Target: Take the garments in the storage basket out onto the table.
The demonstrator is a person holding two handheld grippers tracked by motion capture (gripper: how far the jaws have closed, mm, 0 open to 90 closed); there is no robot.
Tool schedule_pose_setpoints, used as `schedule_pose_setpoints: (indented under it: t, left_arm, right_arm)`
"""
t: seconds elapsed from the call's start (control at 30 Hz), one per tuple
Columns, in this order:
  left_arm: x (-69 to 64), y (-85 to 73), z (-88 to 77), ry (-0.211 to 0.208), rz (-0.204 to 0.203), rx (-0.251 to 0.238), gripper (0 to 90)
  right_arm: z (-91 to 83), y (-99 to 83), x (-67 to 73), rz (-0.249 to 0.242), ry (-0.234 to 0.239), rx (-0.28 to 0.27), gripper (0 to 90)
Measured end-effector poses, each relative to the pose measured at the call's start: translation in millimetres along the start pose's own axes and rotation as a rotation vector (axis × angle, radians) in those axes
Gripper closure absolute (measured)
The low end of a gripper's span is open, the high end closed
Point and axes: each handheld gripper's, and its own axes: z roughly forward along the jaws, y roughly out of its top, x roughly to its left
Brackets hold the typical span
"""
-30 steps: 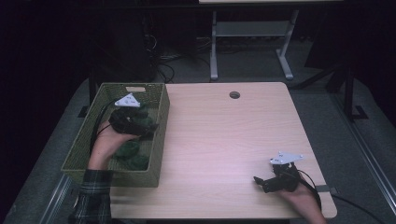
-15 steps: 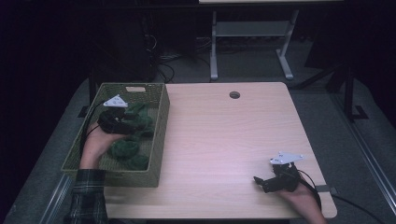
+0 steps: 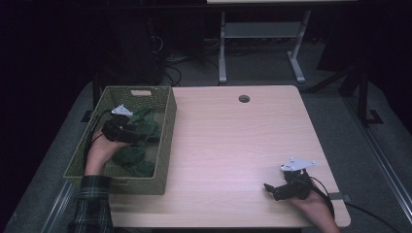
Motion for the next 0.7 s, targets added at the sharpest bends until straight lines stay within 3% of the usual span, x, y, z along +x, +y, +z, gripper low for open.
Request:
schedule_pose_setpoints:
  t: [0.37,0.5,0.6,0.7]
  left_arm:
    - [6.8,-10.0,20.9,0.028,-0.029,0.113,40.2]
    - [8.6,-13.0,25.8,0.036,-0.049,0.132,41.8]
    - [9.5,-15.0,29.3,0.048,-0.053,0.171,45.4]
    - [9.9,-15.7,30.0,0.033,-0.072,0.18,52.1]
  right_arm:
    - [0.0,0.0,0.0,0.0,0.0,0.0,0.9]
    - [0.0,0.0,0.0,-0.001,0.0,0.0,0.9]
    - [0.1,-0.1,-0.1,-0.001,0.0,-0.001,0.9]
    - [0.1,0.0,0.0,-0.001,0.0,-0.001,0.9]
